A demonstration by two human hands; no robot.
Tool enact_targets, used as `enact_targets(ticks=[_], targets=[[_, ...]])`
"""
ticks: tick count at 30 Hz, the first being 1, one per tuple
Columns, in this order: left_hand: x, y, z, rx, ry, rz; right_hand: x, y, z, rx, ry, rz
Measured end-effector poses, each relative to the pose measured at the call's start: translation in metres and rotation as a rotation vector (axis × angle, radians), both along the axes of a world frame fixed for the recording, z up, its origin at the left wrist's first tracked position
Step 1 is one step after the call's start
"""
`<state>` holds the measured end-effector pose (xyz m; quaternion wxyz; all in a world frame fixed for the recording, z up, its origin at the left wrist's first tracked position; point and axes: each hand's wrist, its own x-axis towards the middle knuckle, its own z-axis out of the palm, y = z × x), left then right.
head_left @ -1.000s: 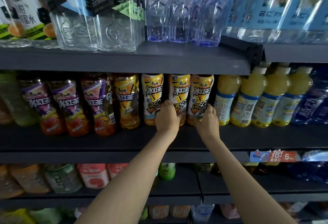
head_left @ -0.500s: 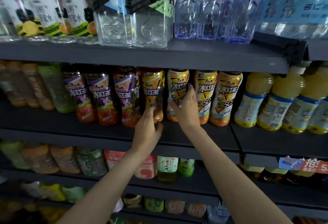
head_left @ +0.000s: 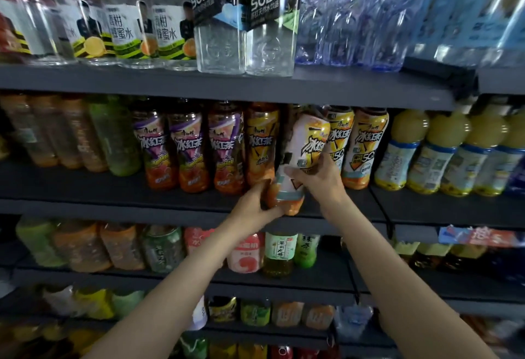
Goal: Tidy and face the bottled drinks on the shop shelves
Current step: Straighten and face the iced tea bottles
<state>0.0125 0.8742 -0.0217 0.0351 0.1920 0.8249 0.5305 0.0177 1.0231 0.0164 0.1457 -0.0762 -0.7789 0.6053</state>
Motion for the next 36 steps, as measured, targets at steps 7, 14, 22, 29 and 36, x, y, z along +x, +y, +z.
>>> enact_targets(ticks=[7,14,22,29,36], targets=[[0.035,-0.037,0.019,0.169,0.023,0.048,0.056,-0.025,0.022,-0.431,-0.088,0.067],[0.066,-0.089,0.056,-0.204,0.633,-0.058,0.079,-0.07,0.011,-0.967,-0.22,0.017],[0.072,-0.115,0.055,0.09,-0.172,-0.24,0.107,-0.083,0.027,-0.769,0.001,0.107],[0.072,-0.107,0.044,-0.125,0.378,0.055,0.104,-0.103,0.039,-0.413,0.004,0.029],[0.066,-0.102,0.054,-0.231,0.603,0.004,0.101,-0.094,0.037,-0.653,0.05,-0.048]])
